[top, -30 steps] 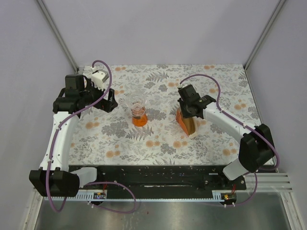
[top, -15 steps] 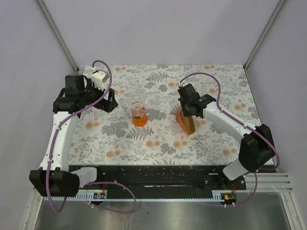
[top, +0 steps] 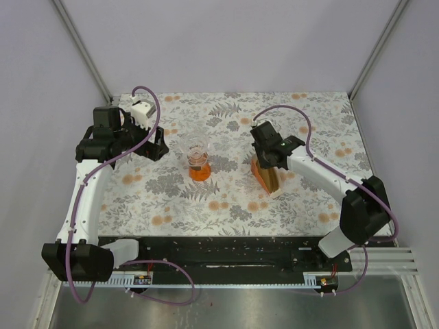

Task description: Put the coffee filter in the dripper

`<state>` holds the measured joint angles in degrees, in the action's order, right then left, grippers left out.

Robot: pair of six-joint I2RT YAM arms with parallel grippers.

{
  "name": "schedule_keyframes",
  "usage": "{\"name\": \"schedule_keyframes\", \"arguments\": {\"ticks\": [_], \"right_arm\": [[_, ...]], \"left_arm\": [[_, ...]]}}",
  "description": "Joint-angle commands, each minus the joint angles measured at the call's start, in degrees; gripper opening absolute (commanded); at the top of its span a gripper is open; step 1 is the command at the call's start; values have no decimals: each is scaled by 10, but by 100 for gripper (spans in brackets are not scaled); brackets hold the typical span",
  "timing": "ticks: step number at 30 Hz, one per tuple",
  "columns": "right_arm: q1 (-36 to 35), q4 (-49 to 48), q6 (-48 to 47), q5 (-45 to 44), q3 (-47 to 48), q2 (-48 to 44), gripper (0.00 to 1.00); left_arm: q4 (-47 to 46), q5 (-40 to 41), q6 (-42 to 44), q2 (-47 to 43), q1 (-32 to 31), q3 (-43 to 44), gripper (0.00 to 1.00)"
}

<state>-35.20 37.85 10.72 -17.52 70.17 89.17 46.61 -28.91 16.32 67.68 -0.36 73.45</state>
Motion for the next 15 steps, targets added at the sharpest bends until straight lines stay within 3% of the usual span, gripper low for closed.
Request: {"name": "schedule_keyframes", "arguments": {"ticks": [1, 15], "right_arm": [[-9, 8, -3, -18, 28, 14, 21], [-15, 10, -12, -10, 43, 39, 29]], "left_arm": [[-24, -15, 6, 0, 3, -2, 97], [-23, -21, 5, -1, 3, -1, 97]]}}
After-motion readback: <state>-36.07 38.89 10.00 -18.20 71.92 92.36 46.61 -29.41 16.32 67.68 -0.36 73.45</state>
